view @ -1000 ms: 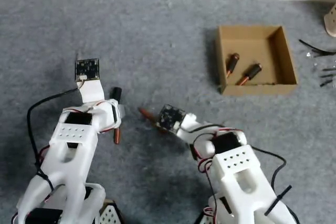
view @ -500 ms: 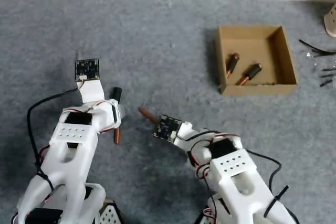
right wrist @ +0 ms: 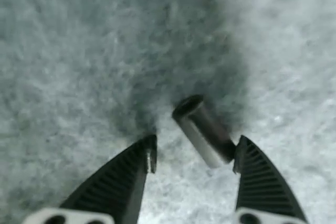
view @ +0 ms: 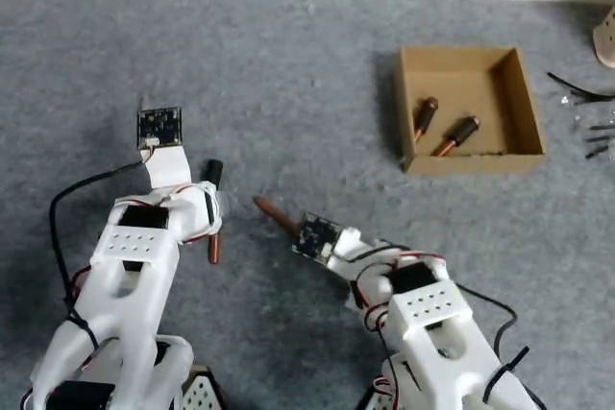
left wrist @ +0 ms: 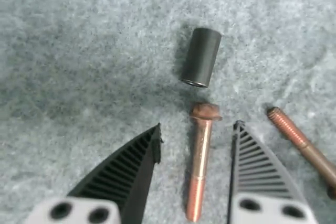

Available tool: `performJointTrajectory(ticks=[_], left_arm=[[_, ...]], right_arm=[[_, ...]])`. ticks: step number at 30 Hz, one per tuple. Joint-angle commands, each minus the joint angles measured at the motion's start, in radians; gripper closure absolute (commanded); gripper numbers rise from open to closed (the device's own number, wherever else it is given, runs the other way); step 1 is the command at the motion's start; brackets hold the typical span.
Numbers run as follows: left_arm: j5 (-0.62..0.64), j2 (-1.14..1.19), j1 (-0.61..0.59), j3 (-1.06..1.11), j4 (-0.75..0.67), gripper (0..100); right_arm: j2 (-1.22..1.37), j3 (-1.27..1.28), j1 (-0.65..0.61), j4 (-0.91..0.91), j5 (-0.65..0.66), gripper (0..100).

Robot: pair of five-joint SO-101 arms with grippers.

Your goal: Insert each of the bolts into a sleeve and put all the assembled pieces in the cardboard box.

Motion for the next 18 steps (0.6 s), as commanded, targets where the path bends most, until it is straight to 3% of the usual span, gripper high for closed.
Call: performJointTrajectory(ticks=[1,18], left_arm=[[-0.031,-0.033,-0.01,-0.005,-0.02,79],[-0.031,-0.033,-0.01,-0.005,-0.02,79]], right_arm=[[-0.007,0.044,-0.001,-0.068,0.012,77.8],[-0.007,-0.027,0.015,-0.07,0.011,77.8]])
